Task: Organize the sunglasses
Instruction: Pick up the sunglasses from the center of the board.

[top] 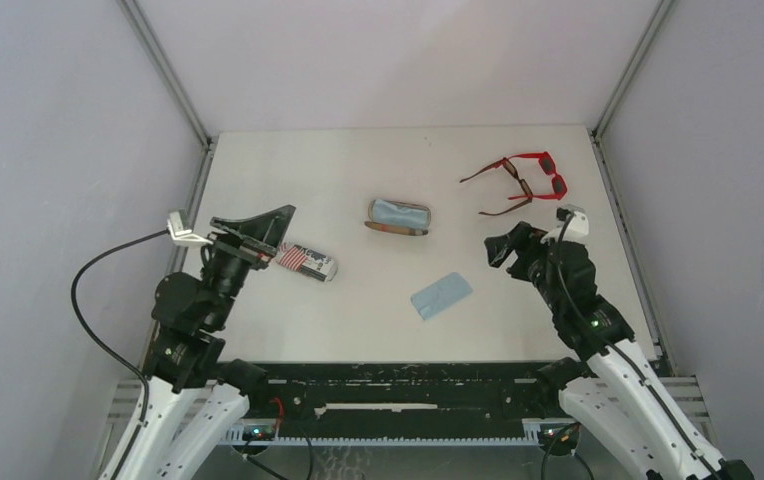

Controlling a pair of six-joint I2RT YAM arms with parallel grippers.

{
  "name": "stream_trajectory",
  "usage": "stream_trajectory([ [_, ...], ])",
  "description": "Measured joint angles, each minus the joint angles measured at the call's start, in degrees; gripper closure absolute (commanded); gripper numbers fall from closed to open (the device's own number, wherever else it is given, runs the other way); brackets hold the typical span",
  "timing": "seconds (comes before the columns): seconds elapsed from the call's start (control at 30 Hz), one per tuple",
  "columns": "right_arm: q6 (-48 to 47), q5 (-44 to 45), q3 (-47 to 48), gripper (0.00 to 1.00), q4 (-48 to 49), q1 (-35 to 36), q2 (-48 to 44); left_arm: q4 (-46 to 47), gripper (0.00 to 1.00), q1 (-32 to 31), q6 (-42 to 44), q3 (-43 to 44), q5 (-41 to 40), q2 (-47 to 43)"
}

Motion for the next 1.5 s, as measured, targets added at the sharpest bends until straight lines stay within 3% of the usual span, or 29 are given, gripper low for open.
stream_trajectory([
  [0.27, -1.79, -4.28, -0.87, 0.20, 4.92, 0.55, 9.99, 8.94, 0.00, -0.02, 2.10, 3.85, 4.42, -0.20],
  [0.53, -3.08, -3.02, -0.20, 0.20, 8.04, 0.04, 24.35, 13.18, 0.00, -0.02, 1.40, 4.28, 4.02, -0.09],
  [0.8, -5.60, 0.96, 8.44, 0.20, 9.88, -6.38, 38.29, 18.38, 0.00, -0.02, -2.08, 1.92, 1.64, 2.12],
  [1.1, -3.23, 3.15, 19.58, 0.21, 12.92, -20.00, 51.74, 27.23, 0.00, 0.02, -4.68, -1.44, 1.16, 4.28],
  [1.5, 3.61, 1.29, 23.87, 0.23, 12.81, -29.53, 63.84, 37.13, 0.00, 1.01, -8.04, -3.74, 0.09, 8.90],
])
